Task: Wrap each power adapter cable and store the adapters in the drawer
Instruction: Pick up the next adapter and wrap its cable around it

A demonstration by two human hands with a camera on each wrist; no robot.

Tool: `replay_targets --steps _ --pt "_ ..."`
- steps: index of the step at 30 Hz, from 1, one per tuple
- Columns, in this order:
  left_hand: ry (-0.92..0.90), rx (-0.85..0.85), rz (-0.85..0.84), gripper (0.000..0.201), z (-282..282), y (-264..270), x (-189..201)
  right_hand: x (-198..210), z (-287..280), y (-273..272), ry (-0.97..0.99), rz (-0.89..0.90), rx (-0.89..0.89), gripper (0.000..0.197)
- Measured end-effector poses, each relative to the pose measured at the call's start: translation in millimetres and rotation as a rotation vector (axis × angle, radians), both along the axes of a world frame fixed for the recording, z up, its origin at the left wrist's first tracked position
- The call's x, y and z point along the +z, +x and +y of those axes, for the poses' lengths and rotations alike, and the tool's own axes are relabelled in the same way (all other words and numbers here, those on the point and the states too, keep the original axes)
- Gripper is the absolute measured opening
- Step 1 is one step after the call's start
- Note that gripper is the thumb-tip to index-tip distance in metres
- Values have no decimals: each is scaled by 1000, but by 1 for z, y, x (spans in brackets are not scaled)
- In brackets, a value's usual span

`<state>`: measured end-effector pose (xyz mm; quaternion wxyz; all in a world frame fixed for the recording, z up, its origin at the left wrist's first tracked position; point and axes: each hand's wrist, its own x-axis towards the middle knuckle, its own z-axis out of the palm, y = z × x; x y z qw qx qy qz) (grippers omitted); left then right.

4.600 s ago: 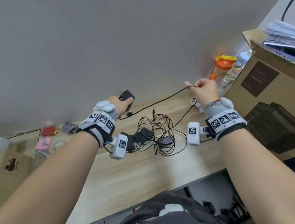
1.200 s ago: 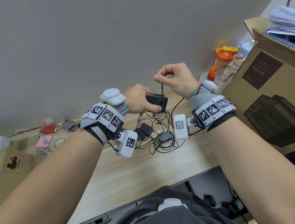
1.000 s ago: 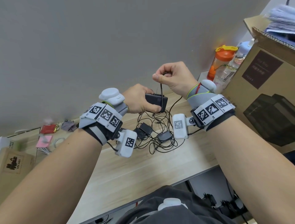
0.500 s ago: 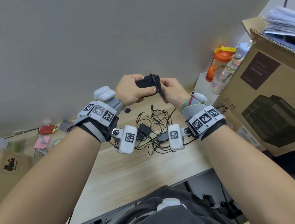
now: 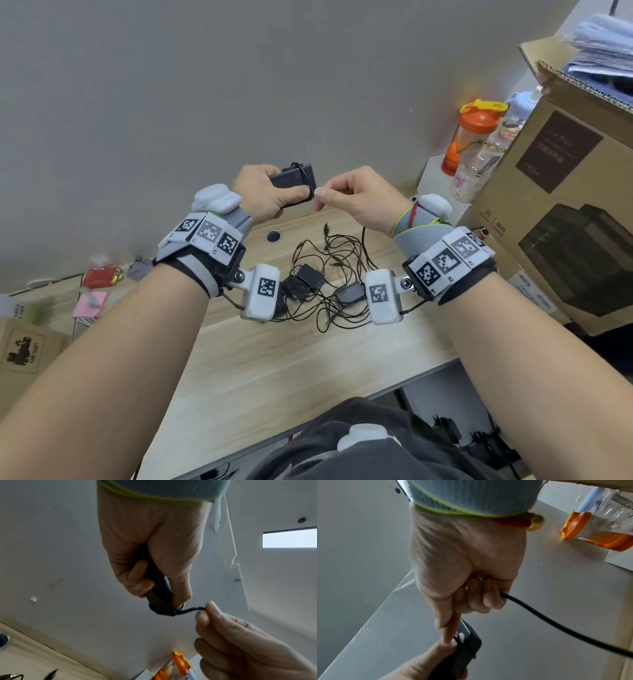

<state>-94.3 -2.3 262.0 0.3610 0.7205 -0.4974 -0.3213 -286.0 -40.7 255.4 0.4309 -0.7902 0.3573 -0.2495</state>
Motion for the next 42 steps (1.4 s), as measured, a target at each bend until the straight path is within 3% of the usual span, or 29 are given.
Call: replay_targets --steps 7,20,24,29,33,38,42 --pt "104 -150 -106 34 5 -3 -7 13 -7 -6 -57 -52 -14 24" --pt "129 -394 -67 40 17 -22 5 11 -26 -7 -16 -130 -93 18" --pt "83 -345 -9 54 18 -25 7 3 -20 -8 36 -119 -95 23" --pt "46 -296 -8 50 17 -24 5 -7 -11 -7 101 -78 -126 24" --pt "-21 -240 7 52 12 -20 4 -23 -13 -6 147 -31 -124 36" --pt "-72 -119 -61 56 4 -12 3 -27 -1 -3 122 48 -16 25" --pt "-55 -77 -186 40 3 -6 0 -18 4 -2 68 149 -25 22"
